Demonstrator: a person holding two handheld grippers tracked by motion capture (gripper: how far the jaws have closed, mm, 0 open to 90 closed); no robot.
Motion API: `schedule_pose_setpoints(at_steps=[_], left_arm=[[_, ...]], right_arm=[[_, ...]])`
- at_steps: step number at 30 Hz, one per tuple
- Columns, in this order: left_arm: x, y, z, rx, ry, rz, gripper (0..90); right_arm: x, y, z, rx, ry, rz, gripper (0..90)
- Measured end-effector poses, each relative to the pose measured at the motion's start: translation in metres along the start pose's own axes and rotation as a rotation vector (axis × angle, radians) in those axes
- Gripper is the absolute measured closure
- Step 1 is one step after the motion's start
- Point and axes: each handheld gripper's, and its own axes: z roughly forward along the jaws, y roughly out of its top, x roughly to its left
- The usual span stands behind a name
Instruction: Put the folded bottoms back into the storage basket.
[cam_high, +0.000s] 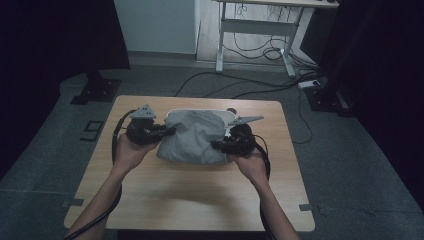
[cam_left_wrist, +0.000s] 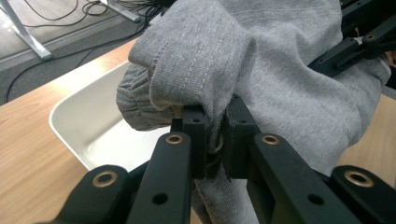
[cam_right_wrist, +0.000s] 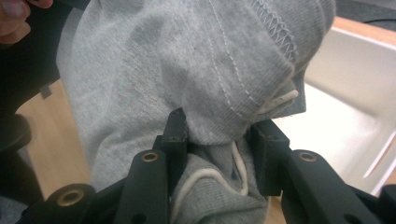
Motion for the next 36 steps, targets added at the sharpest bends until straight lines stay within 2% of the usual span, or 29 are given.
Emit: schedule_pose_setpoints(at_steps=[9, 13, 22, 26, 36], left_arm=[[0.019, 0.015, 0.012, -0.005, 0.021, -0.019, 80.8], [0.028, 0.016, 0.026, 0.011, 0.038, -0.024, 80.8], [0.044, 0.005, 0.057, 0.065, 0.083, -0.038, 80.8], [0.051, -0.001, 0.074, 0.093, 0.103, -0.045, 80.8], [0.061, -0.017, 0.106, 0.191, 0.127, -0.043, 80.8]], right_arm=[[-0.018, 0.018, 0.010, -0.018, -0.034, 0.002, 63.4], [-0.030, 0.021, 0.019, -0.015, -0.059, 0.002, 63.4], [-0.048, 0.019, 0.042, 0.022, -0.104, 0.009, 63.4], [-0.060, 0.013, 0.060, 0.046, -0.118, 0.029, 63.4], [-0.077, 0.002, 0.092, 0.116, -0.147, 0.054, 63.3]])
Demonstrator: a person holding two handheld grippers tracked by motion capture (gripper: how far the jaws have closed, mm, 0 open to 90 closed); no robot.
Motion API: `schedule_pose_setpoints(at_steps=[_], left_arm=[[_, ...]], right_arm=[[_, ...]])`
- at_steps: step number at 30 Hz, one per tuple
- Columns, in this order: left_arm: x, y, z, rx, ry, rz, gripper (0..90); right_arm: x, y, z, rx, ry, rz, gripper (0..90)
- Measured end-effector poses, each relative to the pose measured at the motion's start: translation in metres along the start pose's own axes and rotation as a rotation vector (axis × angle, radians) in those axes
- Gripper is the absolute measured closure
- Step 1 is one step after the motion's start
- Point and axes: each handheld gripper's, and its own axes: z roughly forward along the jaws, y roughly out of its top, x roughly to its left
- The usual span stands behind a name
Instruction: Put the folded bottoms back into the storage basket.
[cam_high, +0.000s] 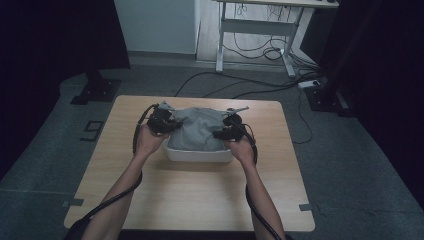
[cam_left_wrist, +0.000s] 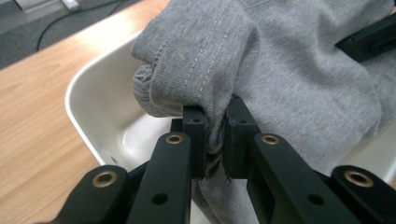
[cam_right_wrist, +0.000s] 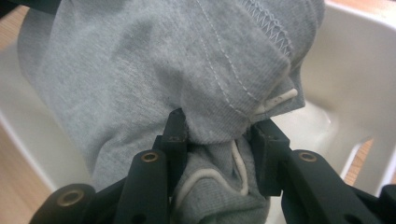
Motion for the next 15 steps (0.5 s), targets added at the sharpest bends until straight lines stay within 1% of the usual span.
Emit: schedule_pose_setpoints(at_steps=[2, 6, 8, 10, 11, 13, 14, 15], left_arm=[[0.000, -0.002, 0.005, 0.017, 0.006, 0.005, 80.7], [0.000, -0.004, 0.014, 0.050, 0.020, 0.021, 80.6], [0.000, -0.005, 0.019, 0.070, 0.020, 0.028, 80.2], [-0.001, -0.005, 0.022, 0.092, 0.041, 0.048, 78.6], [-0.001, -0.005, 0.024, 0.098, 0.046, 0.054, 76.3], [-0.001, -0.004, 0.025, 0.106, 0.073, 0.071, 70.7], [0.000, -0.004, 0.024, 0.100, 0.079, 0.067, 67.0], [0.000, -0.002, 0.024, 0.094, 0.082, 0.064, 62.2]], right_arm=[[-0.001, -0.001, 0.006, 0.015, -0.011, 0.000, 63.2], [-0.002, -0.002, 0.013, 0.040, -0.026, -0.015, 62.4], [-0.003, -0.002, 0.016, 0.056, -0.028, -0.010, 60.5], [-0.004, -0.002, 0.018, 0.063, -0.036, -0.011, 56.2], [-0.004, -0.001, 0.018, 0.065, -0.038, -0.011, 53.1], [-0.004, -0.001, 0.018, 0.070, -0.050, -0.009, 49.4], [-0.005, -0.001, 0.017, 0.065, -0.064, -0.013, 49.3], [-0.006, 0.000, 0.016, 0.058, -0.070, -0.007, 48.1]])
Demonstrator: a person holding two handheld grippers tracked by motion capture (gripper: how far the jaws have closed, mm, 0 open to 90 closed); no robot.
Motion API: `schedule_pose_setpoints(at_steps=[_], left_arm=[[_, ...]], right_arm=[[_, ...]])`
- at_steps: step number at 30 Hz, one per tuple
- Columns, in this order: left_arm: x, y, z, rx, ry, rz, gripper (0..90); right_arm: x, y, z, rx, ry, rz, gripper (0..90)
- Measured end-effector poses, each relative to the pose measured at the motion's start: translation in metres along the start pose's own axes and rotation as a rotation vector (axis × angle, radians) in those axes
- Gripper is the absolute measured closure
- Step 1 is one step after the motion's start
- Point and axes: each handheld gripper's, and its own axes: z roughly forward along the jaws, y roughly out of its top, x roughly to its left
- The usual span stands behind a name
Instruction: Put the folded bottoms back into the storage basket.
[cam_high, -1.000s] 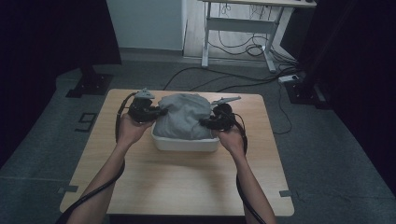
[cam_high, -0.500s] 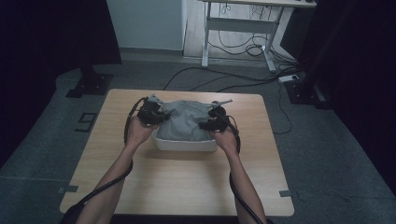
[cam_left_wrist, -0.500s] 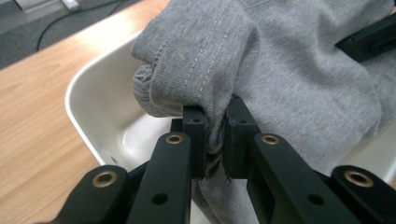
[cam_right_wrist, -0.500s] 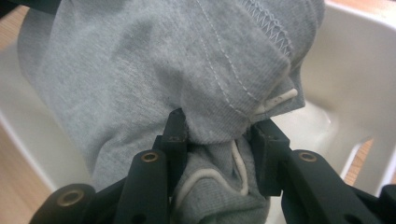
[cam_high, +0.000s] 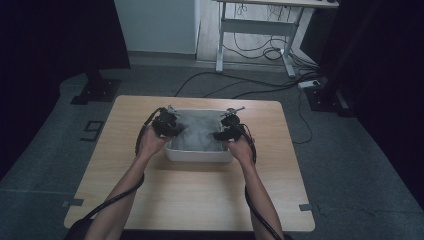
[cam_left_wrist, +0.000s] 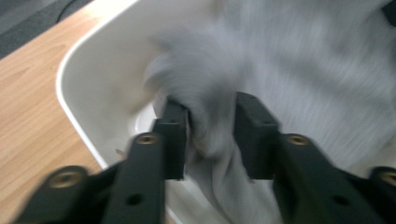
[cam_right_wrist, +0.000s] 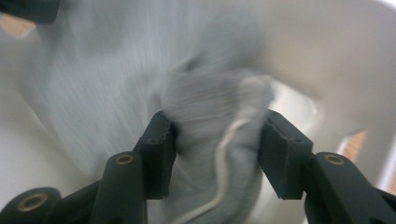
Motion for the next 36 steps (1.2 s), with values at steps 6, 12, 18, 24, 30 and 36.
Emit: schedule_pose_setpoints(at_steps=[6, 12, 18, 24, 30, 36], left_arm=[[0.002, 0.008, -0.010, -0.021, 0.044, 0.009, 52.1], [0.005, 0.009, -0.017, -0.043, 0.044, -0.011, 43.3], [0.011, 0.005, -0.025, -0.084, 0.018, -0.056, 28.0], [0.013, 0.001, -0.028, -0.092, 0.049, -0.077, 16.9], [0.017, -0.006, -0.037, -0.136, 0.023, -0.125, 9.4], [0.019, -0.014, -0.053, -0.162, 0.011, -0.135, 4.6]], right_arm=[[-0.003, 0.004, -0.013, -0.040, -0.035, -0.007, 46.1], [-0.005, 0.004, -0.019, -0.059, -0.059, -0.015, 46.0], [-0.005, 0.001, -0.026, -0.081, -0.044, -0.014, 38.2], [-0.004, -0.001, -0.030, -0.091, -0.029, -0.026, 32.7], [0.000, -0.004, -0.039, -0.095, -0.008, -0.047, 29.4], [0.004, -0.006, -0.050, -0.111, -0.006, -0.055, 22.4]])
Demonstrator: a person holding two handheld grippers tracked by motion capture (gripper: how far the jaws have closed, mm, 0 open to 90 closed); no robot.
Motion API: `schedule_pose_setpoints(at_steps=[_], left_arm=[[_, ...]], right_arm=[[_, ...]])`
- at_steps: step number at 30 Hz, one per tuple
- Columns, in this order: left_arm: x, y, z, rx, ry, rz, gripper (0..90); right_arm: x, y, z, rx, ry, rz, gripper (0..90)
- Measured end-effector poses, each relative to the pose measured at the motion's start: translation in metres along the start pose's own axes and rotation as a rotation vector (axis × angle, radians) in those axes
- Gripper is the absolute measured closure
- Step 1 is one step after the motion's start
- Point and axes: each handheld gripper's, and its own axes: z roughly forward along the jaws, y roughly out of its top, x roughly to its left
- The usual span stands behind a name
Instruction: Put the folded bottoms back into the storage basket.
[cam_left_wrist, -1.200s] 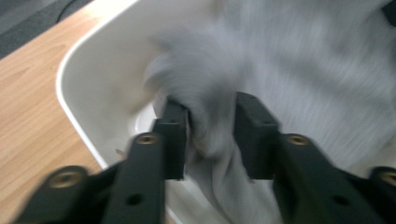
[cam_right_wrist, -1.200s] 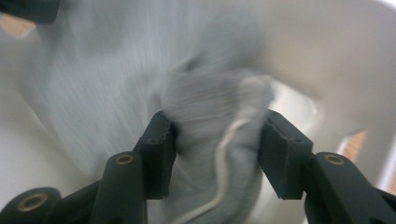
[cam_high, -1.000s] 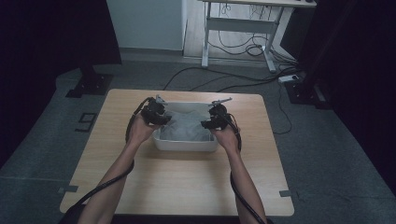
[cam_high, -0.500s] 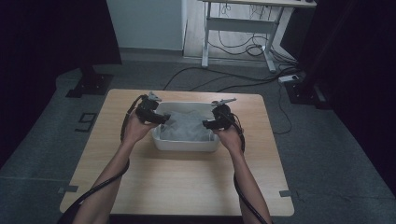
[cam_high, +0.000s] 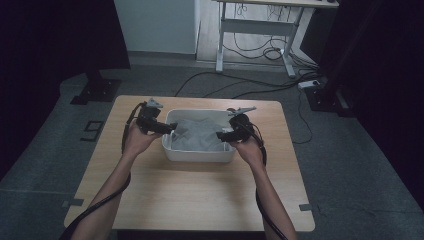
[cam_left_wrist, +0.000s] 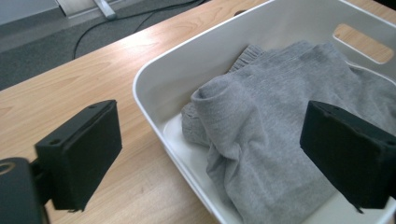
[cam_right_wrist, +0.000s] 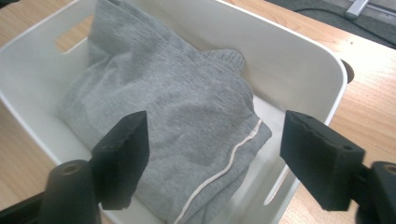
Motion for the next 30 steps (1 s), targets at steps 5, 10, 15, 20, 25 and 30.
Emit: schedule_pose_setpoints(at_steps=[5, 10, 15, 20, 25, 30], left_arm=[[-0.001, -0.008, -0.013, -0.001, 0.003, 0.028, 0.8], [-0.003, -0.016, -0.023, -0.010, 0.011, 0.042, 0.0], [-0.005, -0.025, -0.032, -0.023, 0.024, 0.057, 0.0], [-0.007, -0.040, -0.037, -0.026, 0.032, 0.061, 0.0], [-0.010, -0.060, -0.042, -0.030, 0.024, 0.064, 0.0], [-0.015, -0.094, -0.045, -0.019, 0.035, 0.068, 0.0]], right_arm=[[0.001, -0.003, -0.006, -0.009, -0.004, 0.000, 15.8], [0.001, -0.009, -0.011, -0.013, 0.001, 0.001, 12.8], [0.001, -0.014, -0.017, -0.024, 0.004, -0.005, 12.4], [0.004, -0.016, -0.019, -0.012, 0.009, -0.020, 12.8], [0.006, -0.015, -0.014, -0.009, 0.042, -0.033, 13.2], [0.014, -0.004, -0.005, -0.028, 0.068, -0.051, 26.8]])
